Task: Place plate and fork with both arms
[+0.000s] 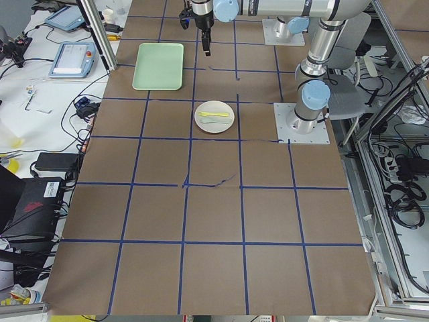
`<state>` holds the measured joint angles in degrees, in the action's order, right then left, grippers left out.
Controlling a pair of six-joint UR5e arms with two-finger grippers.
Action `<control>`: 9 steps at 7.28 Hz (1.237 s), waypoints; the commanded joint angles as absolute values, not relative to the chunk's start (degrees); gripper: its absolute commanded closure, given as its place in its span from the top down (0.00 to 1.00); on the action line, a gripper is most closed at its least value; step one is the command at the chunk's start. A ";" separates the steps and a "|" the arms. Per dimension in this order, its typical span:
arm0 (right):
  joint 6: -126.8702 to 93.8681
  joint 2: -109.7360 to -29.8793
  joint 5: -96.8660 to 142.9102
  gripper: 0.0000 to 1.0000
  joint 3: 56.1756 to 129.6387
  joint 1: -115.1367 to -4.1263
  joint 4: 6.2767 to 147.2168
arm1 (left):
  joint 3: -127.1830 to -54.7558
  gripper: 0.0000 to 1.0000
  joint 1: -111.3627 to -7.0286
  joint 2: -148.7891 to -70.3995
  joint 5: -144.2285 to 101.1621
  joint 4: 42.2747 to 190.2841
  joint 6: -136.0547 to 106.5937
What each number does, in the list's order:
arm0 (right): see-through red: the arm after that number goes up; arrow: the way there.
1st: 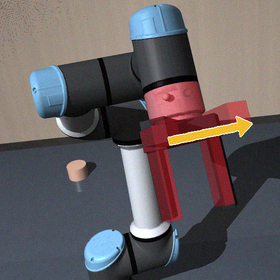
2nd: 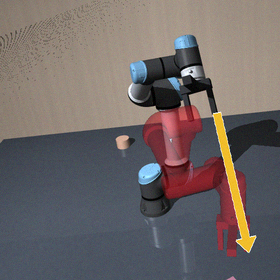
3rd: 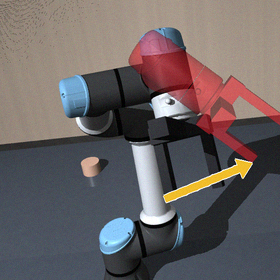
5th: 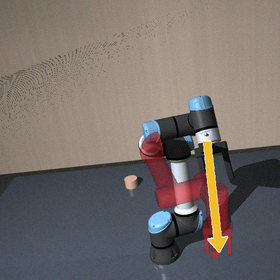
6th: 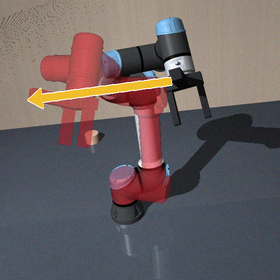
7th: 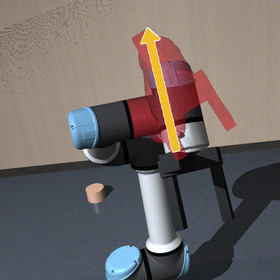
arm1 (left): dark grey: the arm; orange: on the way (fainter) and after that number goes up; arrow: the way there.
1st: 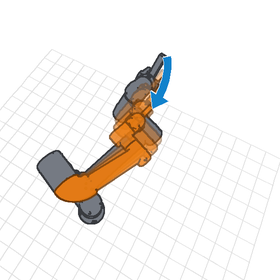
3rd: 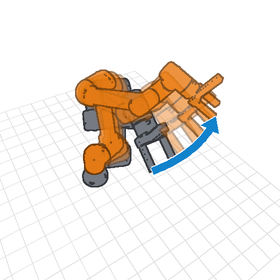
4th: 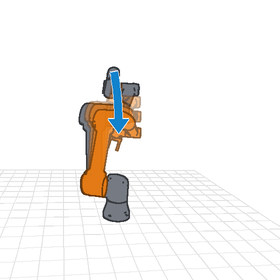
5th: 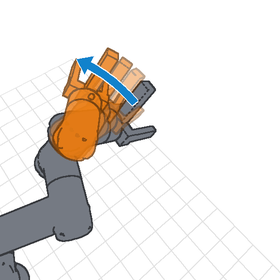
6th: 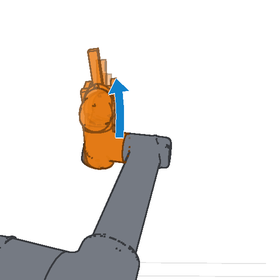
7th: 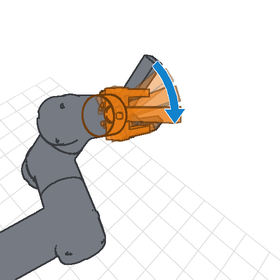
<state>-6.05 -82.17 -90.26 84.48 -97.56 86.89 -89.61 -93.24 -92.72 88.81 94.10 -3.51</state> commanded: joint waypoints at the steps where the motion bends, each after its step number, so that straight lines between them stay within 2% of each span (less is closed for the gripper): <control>1: -6.41 -82.26 -90.26 1.00 84.72 -97.56 86.31 | -89.82 1.00 -93.08 -92.64 89.38 93.96 -3.52; 9: -6.15 -81.56 -91.58 1.00 84.11 -97.21 85.69 | -89.91 1.00 -92.90 -93.60 90.62 93.96 -5.80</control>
<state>-6.20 -81.81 -91.66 84.19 -97.25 85.61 -89.85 -93.01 -93.12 90.78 94.02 -5.78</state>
